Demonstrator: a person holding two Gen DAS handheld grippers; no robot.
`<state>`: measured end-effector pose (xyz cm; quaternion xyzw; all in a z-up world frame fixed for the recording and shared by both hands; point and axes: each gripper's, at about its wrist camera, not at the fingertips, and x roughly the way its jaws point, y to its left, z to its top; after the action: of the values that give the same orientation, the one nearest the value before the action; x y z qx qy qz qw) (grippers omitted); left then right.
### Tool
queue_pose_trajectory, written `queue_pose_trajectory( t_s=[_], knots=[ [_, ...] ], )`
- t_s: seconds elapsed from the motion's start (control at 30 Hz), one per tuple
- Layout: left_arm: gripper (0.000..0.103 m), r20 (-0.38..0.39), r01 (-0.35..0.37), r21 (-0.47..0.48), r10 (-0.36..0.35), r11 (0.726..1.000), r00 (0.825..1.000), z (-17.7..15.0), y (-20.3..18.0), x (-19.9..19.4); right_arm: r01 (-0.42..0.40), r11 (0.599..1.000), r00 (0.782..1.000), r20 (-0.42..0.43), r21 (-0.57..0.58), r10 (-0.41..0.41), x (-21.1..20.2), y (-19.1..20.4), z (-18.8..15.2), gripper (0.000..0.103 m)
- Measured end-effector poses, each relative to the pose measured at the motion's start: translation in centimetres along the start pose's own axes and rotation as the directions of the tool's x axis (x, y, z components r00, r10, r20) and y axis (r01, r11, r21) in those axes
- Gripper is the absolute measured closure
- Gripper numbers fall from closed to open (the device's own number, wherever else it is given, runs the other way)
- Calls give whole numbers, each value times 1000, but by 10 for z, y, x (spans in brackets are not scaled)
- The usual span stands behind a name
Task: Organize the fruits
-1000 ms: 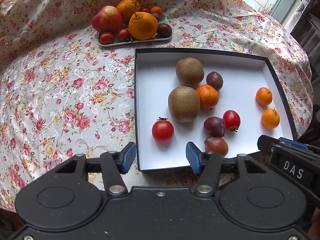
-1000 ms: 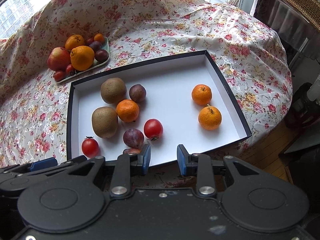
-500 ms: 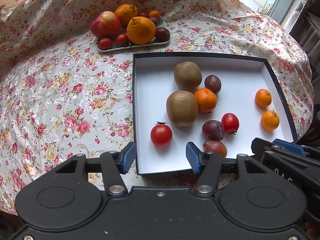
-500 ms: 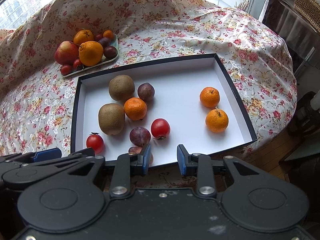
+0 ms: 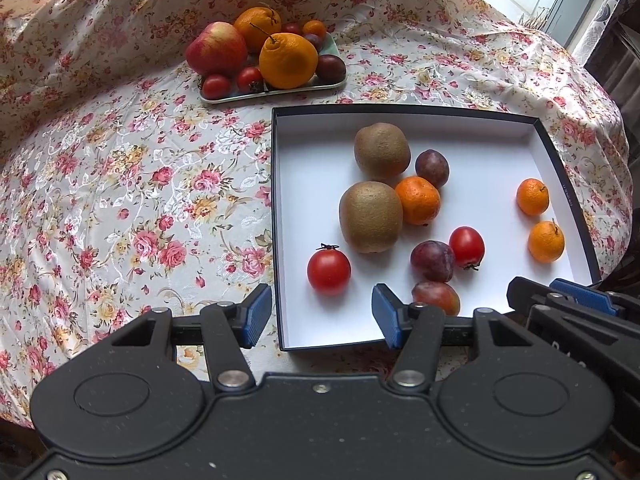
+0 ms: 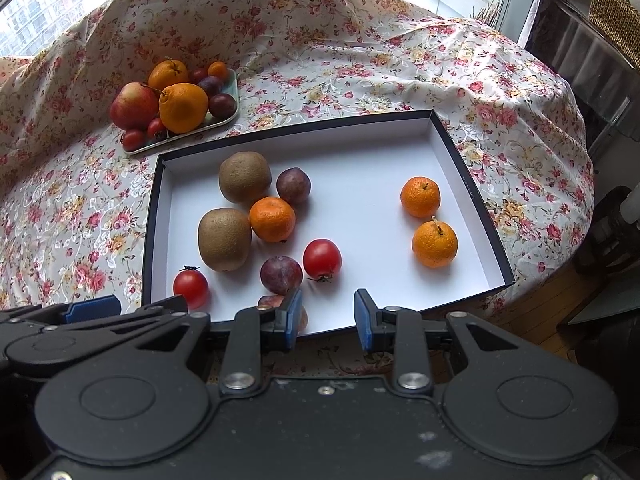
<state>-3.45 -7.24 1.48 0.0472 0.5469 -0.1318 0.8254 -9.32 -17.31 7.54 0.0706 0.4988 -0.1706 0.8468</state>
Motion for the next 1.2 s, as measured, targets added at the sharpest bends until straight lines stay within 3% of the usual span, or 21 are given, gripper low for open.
queue_pose_trajectory(
  t_s=[1.2],
  knots=[
    [42, 22, -24, 21, 24, 999, 999, 0, -1, -2, 2, 1000, 1000, 1, 7, -2, 1, -2, 0, 71]
  ],
)
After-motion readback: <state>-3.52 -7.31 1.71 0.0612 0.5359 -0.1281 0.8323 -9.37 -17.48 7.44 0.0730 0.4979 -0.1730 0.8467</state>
